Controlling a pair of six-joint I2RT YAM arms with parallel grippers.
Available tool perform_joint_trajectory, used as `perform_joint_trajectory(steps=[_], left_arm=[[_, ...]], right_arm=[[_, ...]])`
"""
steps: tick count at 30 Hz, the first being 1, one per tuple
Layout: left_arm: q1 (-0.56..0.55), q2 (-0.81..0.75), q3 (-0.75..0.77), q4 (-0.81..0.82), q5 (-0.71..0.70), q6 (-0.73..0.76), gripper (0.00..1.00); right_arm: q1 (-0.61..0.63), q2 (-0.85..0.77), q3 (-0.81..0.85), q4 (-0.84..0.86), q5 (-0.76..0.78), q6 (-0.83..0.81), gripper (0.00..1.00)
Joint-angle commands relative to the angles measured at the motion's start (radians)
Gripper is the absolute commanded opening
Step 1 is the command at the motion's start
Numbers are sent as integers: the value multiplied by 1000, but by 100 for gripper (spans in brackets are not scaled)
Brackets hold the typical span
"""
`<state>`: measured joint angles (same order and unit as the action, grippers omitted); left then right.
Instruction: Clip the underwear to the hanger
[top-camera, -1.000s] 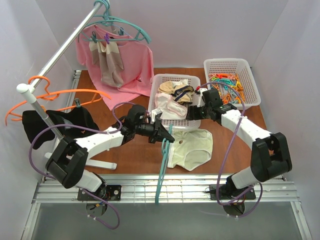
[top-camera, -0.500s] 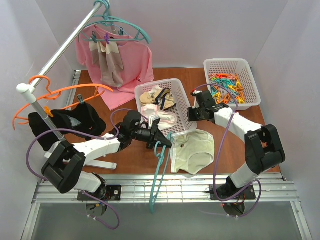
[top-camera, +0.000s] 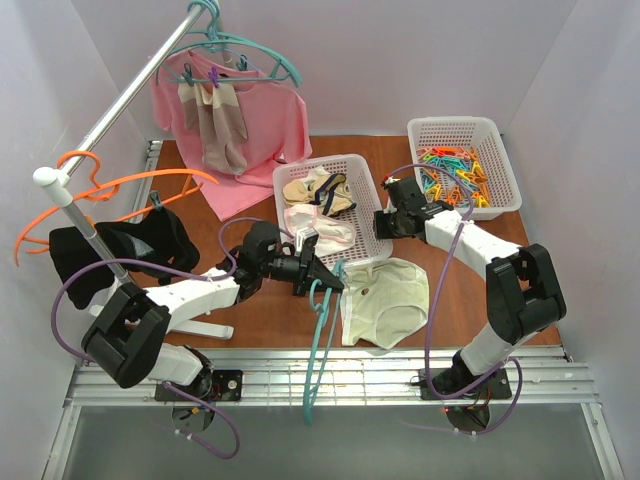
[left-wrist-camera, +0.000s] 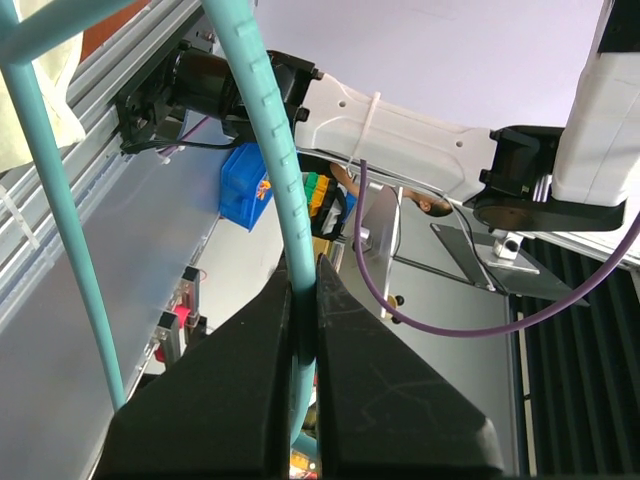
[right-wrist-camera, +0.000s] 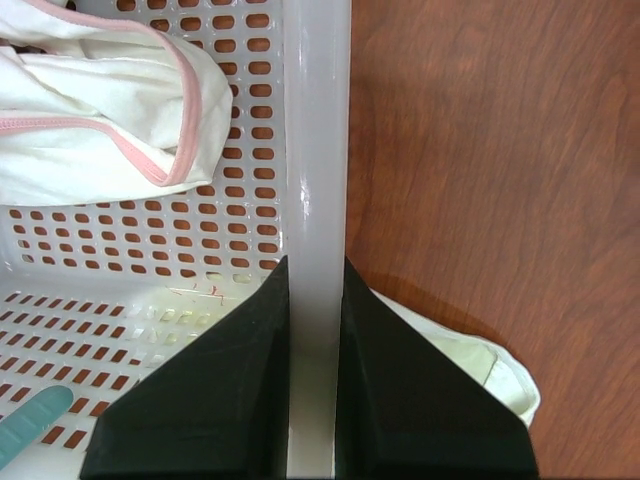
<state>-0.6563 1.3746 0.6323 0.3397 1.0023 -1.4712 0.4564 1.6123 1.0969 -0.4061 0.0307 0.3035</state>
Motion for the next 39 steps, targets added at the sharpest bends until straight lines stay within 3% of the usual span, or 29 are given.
perform_joint_trajectory(steps=[1,14,27,39], left_arm=[[6,-43,-6,88,12,-35,0],[4,-129,-88,205,-31,-245,0],[-12,-127,-125,174,-65,-325,0],[-20,-207,-247,318,-172,-598,0]], right_arm=[[4,20,38,-57,133,31,1],[11,51,52,-79,202,49,1],[31,66,93,-108,233,57,1],[39,55,90,-111,248,56,1]])
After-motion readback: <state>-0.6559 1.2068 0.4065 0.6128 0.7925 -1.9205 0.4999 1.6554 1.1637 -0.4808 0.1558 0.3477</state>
